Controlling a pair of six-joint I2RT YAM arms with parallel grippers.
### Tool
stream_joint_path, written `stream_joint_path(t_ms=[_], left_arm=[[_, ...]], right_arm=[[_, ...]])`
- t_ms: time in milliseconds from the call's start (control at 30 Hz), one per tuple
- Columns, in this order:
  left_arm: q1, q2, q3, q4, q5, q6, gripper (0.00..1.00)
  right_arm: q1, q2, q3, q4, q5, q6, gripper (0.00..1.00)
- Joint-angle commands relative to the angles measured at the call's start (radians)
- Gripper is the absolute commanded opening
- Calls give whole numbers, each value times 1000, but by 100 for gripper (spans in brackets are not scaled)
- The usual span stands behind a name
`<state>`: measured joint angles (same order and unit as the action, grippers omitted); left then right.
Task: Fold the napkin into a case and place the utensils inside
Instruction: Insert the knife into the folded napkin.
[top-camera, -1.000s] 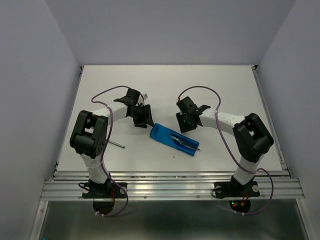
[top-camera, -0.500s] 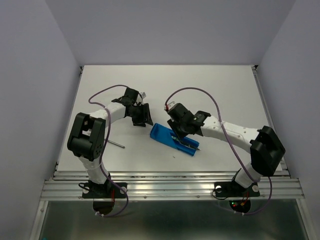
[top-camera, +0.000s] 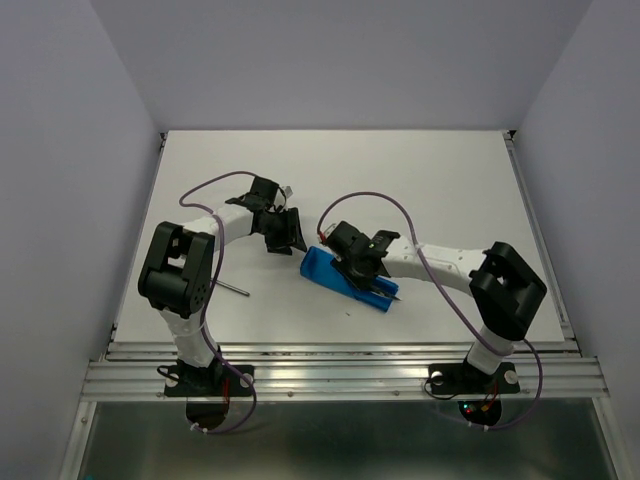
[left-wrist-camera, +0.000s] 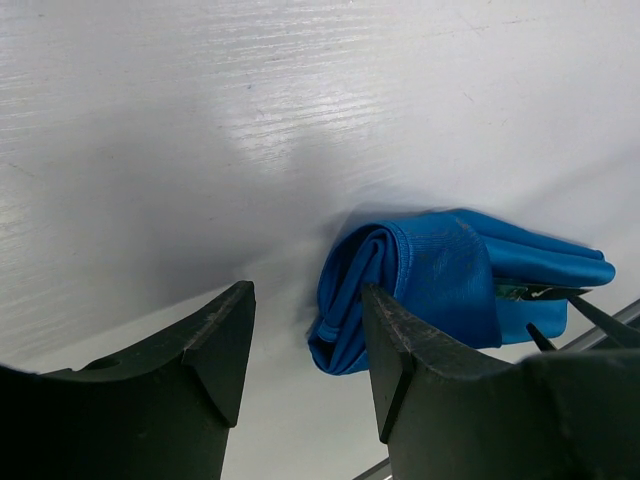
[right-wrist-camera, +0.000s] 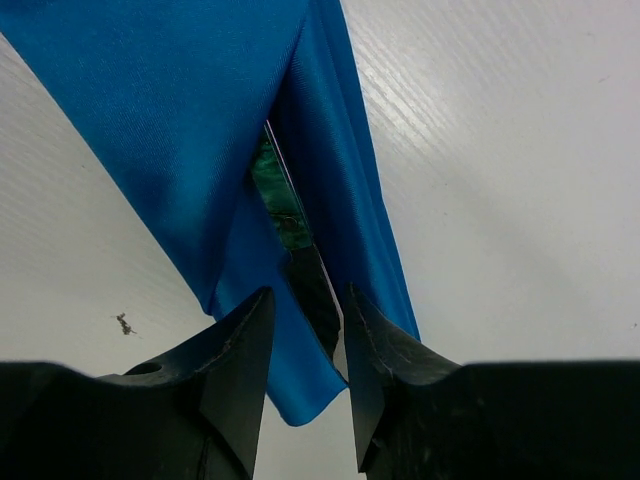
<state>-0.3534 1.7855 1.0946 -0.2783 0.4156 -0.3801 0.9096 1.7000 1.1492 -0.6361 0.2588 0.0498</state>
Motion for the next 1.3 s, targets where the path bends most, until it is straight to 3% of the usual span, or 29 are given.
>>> stream_joint_path(t_ms=[0, 667, 867, 1000, 1133, 1267], left_arm=[[-2, -11, 24, 4, 11, -2, 57], [-2, -20, 4, 10, 8, -13, 57], [-2, -28, 4, 8, 9, -16, 56], [-2, -28, 2, 8, 11, -13, 56], [-2, -20, -1, 10, 17, -6, 56], [-4, -12, -6, 10, 23, 0, 56]], right_arm=[[2, 20, -6, 26, 16, -38, 40], [2, 85, 4, 130, -16, -73, 35], [2, 107, 18, 134, -12, -85, 24], [2, 116, 26, 134, 3, -100, 23], [2, 102, 27, 142, 7, -105, 9], [2, 87, 32, 144, 19, -113, 7]])
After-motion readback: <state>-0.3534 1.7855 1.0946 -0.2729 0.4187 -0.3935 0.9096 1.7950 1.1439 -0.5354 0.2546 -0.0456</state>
